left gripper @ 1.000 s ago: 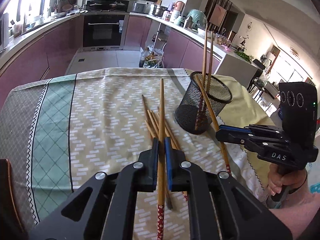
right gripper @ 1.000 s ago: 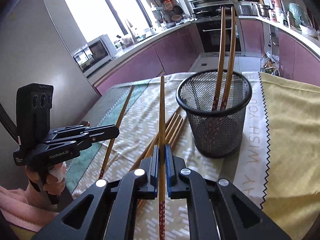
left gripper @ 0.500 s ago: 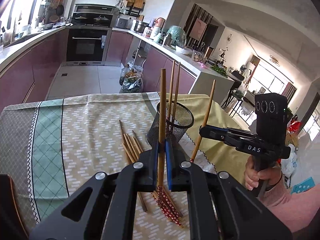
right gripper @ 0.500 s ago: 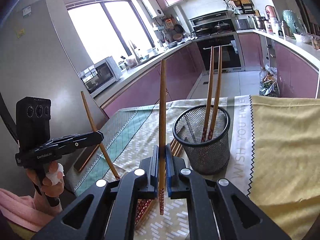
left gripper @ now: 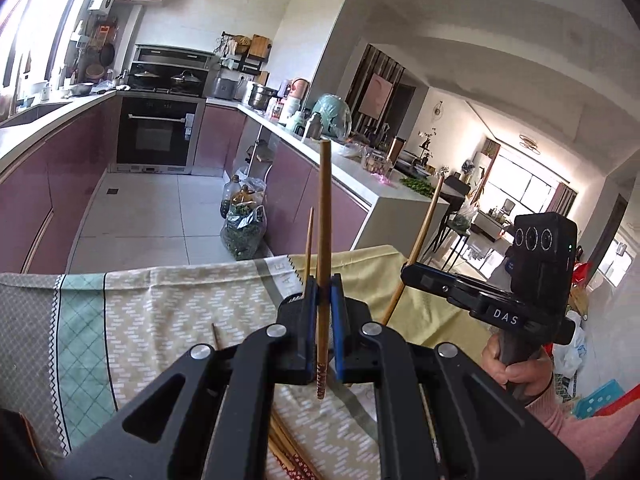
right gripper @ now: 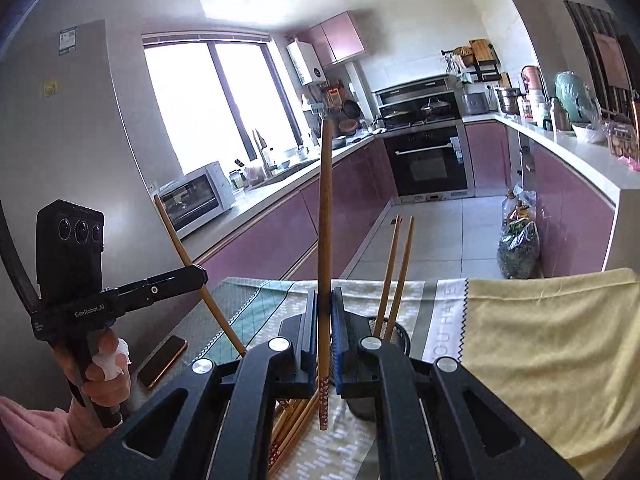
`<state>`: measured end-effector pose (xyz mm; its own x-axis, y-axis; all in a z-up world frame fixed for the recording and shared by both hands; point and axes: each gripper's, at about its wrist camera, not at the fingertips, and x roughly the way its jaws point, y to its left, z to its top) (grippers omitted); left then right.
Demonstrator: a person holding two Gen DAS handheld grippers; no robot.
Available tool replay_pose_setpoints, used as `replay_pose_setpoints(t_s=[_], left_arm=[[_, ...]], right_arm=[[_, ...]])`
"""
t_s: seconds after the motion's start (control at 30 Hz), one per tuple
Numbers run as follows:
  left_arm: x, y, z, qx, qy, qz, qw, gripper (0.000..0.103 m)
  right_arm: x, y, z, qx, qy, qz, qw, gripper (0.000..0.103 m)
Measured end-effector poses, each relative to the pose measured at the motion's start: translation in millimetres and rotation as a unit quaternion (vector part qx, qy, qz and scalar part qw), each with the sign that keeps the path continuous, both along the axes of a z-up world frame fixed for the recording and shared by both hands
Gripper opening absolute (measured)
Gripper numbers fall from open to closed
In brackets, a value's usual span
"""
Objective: Organize utensils
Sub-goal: 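Carry the left gripper's chopstick into the mesh cup while the right gripper inserts its own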
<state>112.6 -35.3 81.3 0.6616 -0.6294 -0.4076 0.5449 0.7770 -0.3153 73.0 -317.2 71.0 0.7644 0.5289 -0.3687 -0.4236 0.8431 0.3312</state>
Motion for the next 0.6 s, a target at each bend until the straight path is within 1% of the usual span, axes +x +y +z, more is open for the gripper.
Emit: replay_pose_setpoints(t_s=[0.07,0.17,0.27,0.33,0.4,0.6], left_arm=[[4,-7,12,0.0,-0.017,0.004,0.9998,0.007],[13,-18,23,0.001,-0.03,0.007,0.9995,0.007],[22,-28,29,0.012,-0.039,0.015,0.999,0.007],[31,-35,27,0.019,-0.031,0.016,0.9992,0.007],[38,-44,21,0.034,-0.022,0.017,0.999,0.007],[58,-70,-15,0.094,0.028,-0.004,0.9951,0.007]], right_arm=[[5,-2,7,0.0,-0.013,-0.008,1.0,0.006],[13,-4,16,-0.002,-0.028,-0.021,0.999,0.006],[23,-3,15,-0.006,-0.031,-0.026,0.999,0.006],[32,-1,11,-0.01,-0.026,-0.031,0.999,0.006],[40,0,4,-0.016,-0.017,-0.031,0.999,0.006],[59,9,-22,-0.032,0.035,-0.023,0.999,0.006]])
